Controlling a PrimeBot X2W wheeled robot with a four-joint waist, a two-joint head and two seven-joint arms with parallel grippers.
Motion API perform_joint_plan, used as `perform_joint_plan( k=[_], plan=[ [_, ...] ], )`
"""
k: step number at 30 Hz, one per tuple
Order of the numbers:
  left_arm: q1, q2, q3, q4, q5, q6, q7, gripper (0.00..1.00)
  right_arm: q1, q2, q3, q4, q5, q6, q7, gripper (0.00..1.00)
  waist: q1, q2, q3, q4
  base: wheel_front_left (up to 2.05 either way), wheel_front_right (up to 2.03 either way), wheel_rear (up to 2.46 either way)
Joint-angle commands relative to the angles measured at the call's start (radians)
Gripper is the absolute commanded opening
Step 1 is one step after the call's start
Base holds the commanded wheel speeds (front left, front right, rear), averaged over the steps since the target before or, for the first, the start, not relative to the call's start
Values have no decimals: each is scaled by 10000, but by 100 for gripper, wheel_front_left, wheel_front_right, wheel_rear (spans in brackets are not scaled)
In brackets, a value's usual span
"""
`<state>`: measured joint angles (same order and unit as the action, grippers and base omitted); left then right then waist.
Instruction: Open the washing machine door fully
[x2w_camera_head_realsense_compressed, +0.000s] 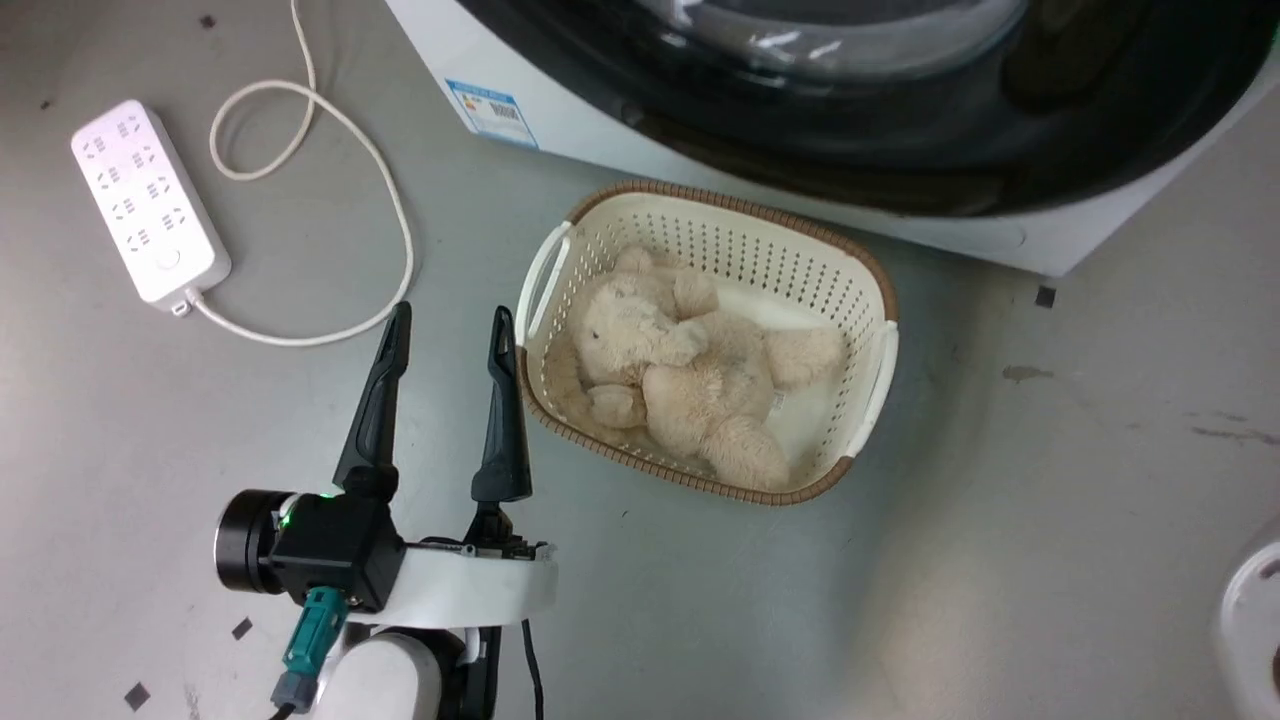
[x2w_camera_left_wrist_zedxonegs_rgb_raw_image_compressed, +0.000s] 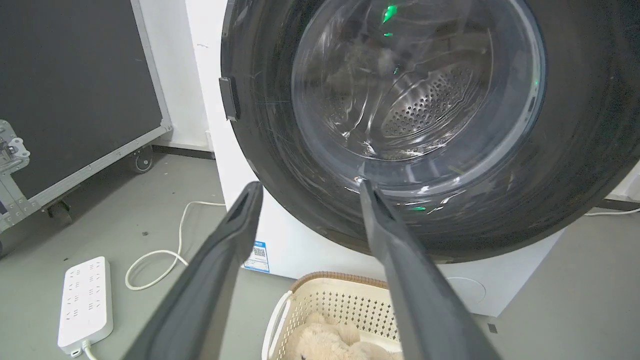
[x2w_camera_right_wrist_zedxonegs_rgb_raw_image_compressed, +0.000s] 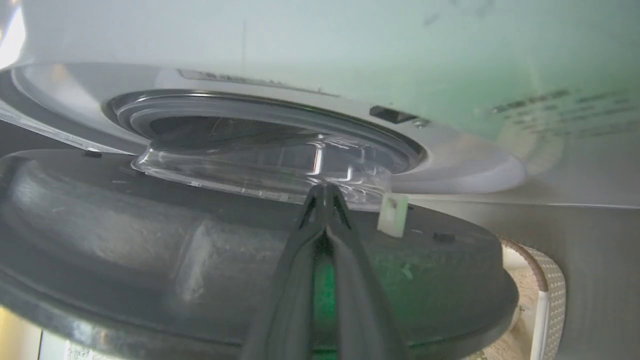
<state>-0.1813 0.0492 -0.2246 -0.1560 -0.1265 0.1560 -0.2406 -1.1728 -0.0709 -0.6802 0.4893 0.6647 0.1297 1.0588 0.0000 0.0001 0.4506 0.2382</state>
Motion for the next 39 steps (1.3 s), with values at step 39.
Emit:
perform_joint_plan(
  k=[39],
  plan=[
    [1973,10,381,1445,-152,-1115,-212,100,6568,206,9663,-414,8094,10,-2073,0,0,-1,-2895,-71,0,0,0]
  ],
)
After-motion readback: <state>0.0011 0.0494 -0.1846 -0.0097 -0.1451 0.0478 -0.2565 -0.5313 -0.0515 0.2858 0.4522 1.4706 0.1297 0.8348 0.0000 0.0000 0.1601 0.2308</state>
